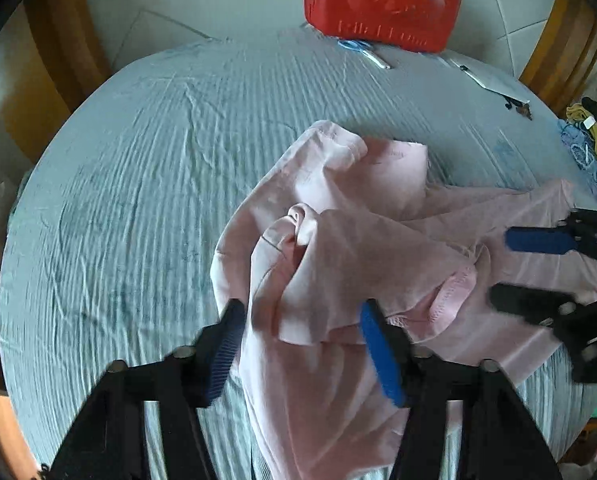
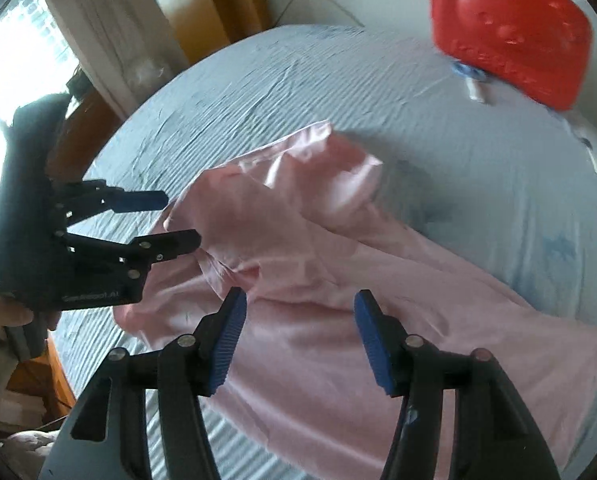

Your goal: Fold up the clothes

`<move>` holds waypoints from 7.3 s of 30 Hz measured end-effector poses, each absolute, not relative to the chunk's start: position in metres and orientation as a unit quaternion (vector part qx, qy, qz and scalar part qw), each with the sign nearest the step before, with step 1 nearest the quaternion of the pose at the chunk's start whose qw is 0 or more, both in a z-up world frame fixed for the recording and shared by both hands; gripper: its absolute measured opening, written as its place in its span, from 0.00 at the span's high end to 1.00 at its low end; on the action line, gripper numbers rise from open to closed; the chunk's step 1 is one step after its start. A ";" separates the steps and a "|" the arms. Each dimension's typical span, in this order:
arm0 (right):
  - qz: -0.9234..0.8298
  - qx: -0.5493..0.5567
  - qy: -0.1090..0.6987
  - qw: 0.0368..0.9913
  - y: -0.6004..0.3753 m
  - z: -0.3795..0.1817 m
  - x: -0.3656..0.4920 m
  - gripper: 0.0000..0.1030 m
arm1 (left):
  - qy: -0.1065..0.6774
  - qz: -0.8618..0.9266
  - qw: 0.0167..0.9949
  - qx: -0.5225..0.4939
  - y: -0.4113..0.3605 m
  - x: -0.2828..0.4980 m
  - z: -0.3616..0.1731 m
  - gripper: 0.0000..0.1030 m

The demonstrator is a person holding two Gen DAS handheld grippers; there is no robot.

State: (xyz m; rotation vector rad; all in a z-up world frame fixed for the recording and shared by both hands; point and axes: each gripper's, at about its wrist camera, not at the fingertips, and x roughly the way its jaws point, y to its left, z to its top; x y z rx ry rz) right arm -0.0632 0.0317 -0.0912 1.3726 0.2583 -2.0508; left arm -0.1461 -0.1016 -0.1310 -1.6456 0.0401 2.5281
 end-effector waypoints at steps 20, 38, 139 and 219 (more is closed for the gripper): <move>-0.808 0.526 -0.076 0.254 0.084 -0.074 -0.171 0.54 | -0.101 0.847 -0.003 -0.522 -0.170 -0.224 -0.097 0.49; -0.775 0.478 0.204 0.359 -0.036 -0.092 -0.106 0.31 | -0.043 0.792 -0.052 -0.607 -0.149 -0.128 -0.174 0.56; -0.735 0.557 0.094 0.374 0.066 -0.122 -0.046 0.93 | 0.009 0.805 0.095 -0.586 -0.085 -0.129 -0.168 0.91; -0.768 0.535 0.034 0.350 0.338 -0.094 -0.091 0.00 | -0.138 0.837 -0.189 -0.494 0.068 -0.081 -0.156 0.19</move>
